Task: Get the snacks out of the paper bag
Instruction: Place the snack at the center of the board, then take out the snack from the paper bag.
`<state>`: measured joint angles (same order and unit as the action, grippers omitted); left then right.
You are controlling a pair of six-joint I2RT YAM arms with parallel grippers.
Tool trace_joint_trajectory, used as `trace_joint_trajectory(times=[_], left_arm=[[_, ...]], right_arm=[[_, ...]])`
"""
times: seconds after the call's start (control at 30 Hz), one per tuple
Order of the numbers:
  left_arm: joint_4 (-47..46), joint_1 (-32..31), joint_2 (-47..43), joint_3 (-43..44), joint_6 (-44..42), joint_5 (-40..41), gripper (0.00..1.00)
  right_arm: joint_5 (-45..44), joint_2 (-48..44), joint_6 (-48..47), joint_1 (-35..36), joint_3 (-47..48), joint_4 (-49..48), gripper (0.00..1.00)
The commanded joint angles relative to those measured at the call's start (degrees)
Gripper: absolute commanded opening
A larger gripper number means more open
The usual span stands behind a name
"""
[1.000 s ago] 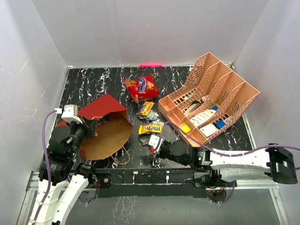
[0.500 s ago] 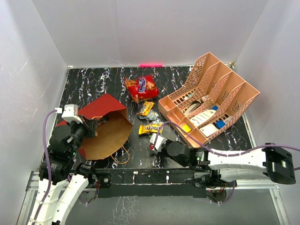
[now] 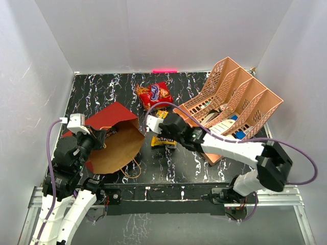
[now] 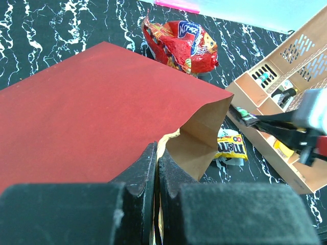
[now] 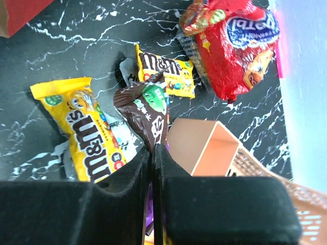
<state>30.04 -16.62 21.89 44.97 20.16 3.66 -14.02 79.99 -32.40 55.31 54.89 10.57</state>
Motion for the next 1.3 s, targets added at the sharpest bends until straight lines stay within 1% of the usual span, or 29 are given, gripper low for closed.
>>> trace_joint_trajectory(times=[0.0, 0.13, 0.27, 0.37, 0.43, 0.5, 0.63, 0.7, 0.73, 0.83, 0.93, 1.07, 1.13, 1.2, 1.27], left_arm=[[-0.4, -0.1, -0.4, 0.7, 0.1, 0.8, 0.0], [-0.4, -0.1, -0.7, 0.7, 0.1, 0.9, 0.0], [-0.2, -0.2, -0.9, 0.7, 0.1, 1.0, 0.0], [-0.2, -0.4, -0.8, 0.8, 0.1, 1.0, 0.0], [-0.3, -0.4, -0.9, 0.7, 0.1, 1.0, 0.0], [-0.3, -0.4, -0.8, 0.7, 0.1, 0.9, 0.0], [-0.3, -0.5, -0.9, 0.7, 0.1, 1.0, 0.0], [-0.4, -0.5, -0.9, 0.6, 0.1, 0.9, 0.0], [-0.4, -0.4, -0.9, 0.6, 0.1, 1.0, 0.0], [-0.5, -0.5, -0.9, 0.6, 0.1, 0.9, 0.0], [-0.7, -0.5, -0.9, 0.5, 0.1, 0.8, 0.0], [-0.9, -0.4, -0.8, 0.5, 0.1, 0.8, 0.0], [-0.9, -0.4, -0.7, 0.5, 0.1, 0.7, 0.0], [-0.9, -0.4, -0.5, 0.4, 0.1, 0.6, 0.0], [-0.9, -0.4, -0.5, 0.4, 0.0, 0.5, 0.0]], right_arm=[[3.8, 7.9, -10.7, -0.8, 8.6, 9.5, 0.07], [6.1, 13.8, -12.5, -1.5, 11.8, 9.2, 0.08], [5.3, 18.7, -11.4, -1.6, 13.7, 8.8, 0.1], [4.8, 20.5, -10.1, -1.5, 13.8, 8.0, 0.11], [4.5, 21.1, -9.5, -1.5, 13.3, 7.1, 0.17], [5.1, 20.5, -8.6, -1.5, 12.6, 6.5, 0.27], [6.4, 13.5, -5.4, -1.5, 10.6, 5.9, 0.36], [8.7, 8.9, -3.2, -1.5, 8.2, 5.0, 0.4], [10.2, 6.4, -1.9, -1.5, 6.5, 4.3, 0.42], [16.6, -1.8, 2.7, -1.6, -1.1, 0.3, 0.43], [24.8, -10.3, 10.6, -1.3, -11.7, -6.6, 0.43], [33.7, -22.0, 22.7, 1.4, -28.2, -23.6, 0.44], [33.6, -25.0, 26.2, 4.0, -33.4, -29.9, 0.44], [32.1, -25.8, 27.0, 6.6, -34.4, -32.9, 0.45], [30.6, -24.9, 25.2, 8.8, -33.9, -33.6, 0.45]])
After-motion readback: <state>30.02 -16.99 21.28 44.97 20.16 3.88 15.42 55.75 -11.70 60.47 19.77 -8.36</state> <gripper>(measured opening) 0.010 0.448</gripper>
